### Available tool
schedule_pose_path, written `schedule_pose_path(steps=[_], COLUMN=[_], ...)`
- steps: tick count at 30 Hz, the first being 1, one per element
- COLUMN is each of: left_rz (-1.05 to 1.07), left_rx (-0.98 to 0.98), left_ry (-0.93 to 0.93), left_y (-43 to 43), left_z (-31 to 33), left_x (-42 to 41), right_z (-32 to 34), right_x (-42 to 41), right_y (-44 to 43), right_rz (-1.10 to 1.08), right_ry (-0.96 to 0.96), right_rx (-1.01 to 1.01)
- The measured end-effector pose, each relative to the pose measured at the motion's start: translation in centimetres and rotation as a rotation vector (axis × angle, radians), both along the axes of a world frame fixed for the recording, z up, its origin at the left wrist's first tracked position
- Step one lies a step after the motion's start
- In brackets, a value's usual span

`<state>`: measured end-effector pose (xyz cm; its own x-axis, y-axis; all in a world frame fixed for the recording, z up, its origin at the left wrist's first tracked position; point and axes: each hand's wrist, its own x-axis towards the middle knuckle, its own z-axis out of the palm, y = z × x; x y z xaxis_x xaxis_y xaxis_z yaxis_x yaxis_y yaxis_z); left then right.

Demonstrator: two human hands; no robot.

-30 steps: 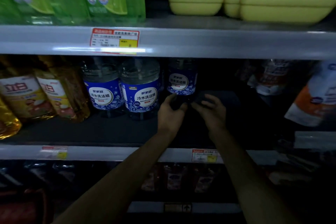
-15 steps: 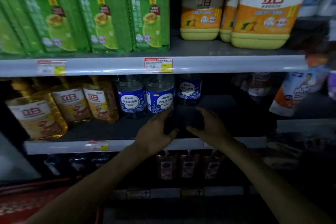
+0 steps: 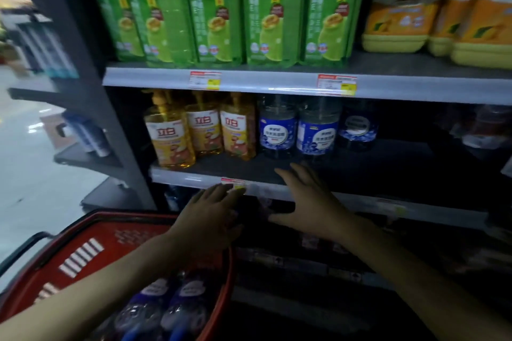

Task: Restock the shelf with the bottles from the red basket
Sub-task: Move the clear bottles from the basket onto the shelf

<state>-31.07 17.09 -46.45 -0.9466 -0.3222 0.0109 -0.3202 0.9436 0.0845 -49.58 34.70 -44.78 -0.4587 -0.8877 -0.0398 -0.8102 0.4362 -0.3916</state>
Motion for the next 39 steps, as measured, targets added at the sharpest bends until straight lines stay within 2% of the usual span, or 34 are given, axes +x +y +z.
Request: schedule_pose_path(steps=[4, 10, 16, 21, 23, 25, 29, 32, 39], left_rz=[0.017, 0.221, 0.300, 0.388, 0.441, 0.537, 0.609, 0.702, 0.668], left_rx=[-0.073, 0.032, -0.041, 0.029, 0.106, 0.177, 0.090, 0.183, 0.220], left_ry=[-0.041, -0.034, -0.099, -0.187, -0.226, -0.152, -0.121, -0.149, -0.073], left_y=[-2.6, -5.9, -5.7, -6.3, -6.5, -6.7, -8.1, -9.3, -9.3], left_z=[-3.7, -9.9, -14.1, -17.0, -17.2, -16.6, -15.7, -16.2, -16.9], left_x=[5.3, 12.2, 16.6, 20.1, 21.4, 22.2, 23.6, 24.8, 24.8], right_z=[-2.5, -6.6, -9.4, -11.9, -12.9, -13.8, -15.0, -16.6, -21.0], right_x=[3.5, 7.3, 10.5, 12.3, 13.1, 14.0, 15.5, 16.3, 17.9], right_y=[-1.8, -4.4, -7.0, -8.2, -9.1, -10.0, -12.1, -14.2, -19.0], right_rz=[0.099, 0.220, 0.376, 0.571, 0.666, 0.712, 0.735, 0.761, 1.050], right_ry=[0.041, 0.040, 0.056, 0.182, 0.241, 0.244, 0.214, 0.219, 0.555], right_rx=[0.091, 0.173, 0.275, 0.306, 0.285, 0.275, 0.367, 0.477, 0.665])
